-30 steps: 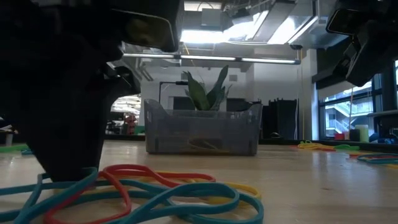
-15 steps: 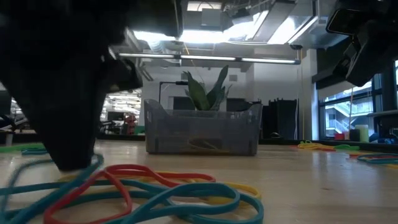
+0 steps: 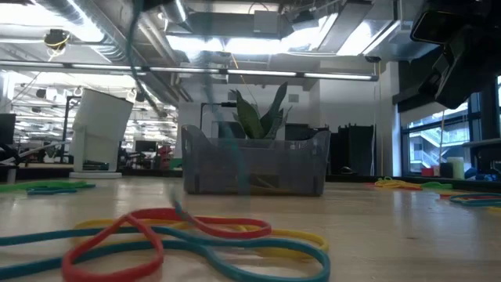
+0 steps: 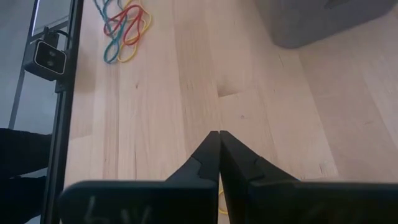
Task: Pick and place rubber bands into bin
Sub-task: Put the blue rubber band into the black bin
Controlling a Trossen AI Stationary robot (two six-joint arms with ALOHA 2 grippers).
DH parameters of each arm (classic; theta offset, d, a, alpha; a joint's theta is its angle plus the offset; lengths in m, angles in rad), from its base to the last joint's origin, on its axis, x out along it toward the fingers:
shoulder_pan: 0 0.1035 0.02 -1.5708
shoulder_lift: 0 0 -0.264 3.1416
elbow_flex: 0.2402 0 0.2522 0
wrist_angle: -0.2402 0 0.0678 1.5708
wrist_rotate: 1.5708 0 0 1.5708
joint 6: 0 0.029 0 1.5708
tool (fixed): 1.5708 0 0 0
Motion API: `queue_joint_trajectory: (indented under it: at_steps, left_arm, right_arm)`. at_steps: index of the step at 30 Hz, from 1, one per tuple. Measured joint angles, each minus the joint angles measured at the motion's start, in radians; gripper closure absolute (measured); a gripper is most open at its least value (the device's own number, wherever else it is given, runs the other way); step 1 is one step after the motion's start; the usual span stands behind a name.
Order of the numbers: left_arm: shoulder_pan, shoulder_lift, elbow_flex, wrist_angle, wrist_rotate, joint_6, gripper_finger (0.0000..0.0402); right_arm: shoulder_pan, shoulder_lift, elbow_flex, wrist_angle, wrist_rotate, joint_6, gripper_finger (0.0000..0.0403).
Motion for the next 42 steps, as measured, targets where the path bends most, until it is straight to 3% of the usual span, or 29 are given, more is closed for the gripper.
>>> queue_joint_trajectory:
  at_steps: [8, 12, 16, 25, 30, 42]
  left_arm:
    - [0.017, -0.131, 0.0, -0.002, -0.2, 0.102, 0.0399]
    - [0.072, -0.192, 0.0, -0.011, -0.259, 0.14, 0.04]
    - [0.16, -0.238, 0.0, -0.01, -0.272, 0.308, 0.04]
    - [0.455, -0.243, 0.0, -0.009, -0.094, 0.609, 0.04]
    - [0.576, -0.216, -0.002, -0.008, -0.003, 0.743, 0.04]
    - [0.68, -0.063, -0.074, 0.028, 0.195, 0.83, 0.04]
  right_arm:
    - [0.0, 0.0, 0.0, 0.002, 0.018, -0.001, 0.0395]
    - [0.0, 0.0, 0.0, 0.004, 0.055, 0.001, 0.0395]
    - [0.0, 0.0, 0.0, 0.009, 0.06, 0.004, 0.0395]
    - [0.0, 0.0, 0.0, 0.009, 0.065, 0.049, 0.0395]
    - [0.0, 0.0, 0.0, 0.009, 0.132, 0.114, 0.0395]
    - [0.0, 0.001, 0.0, 0.015, 0.167, 0.143, 0.0395]
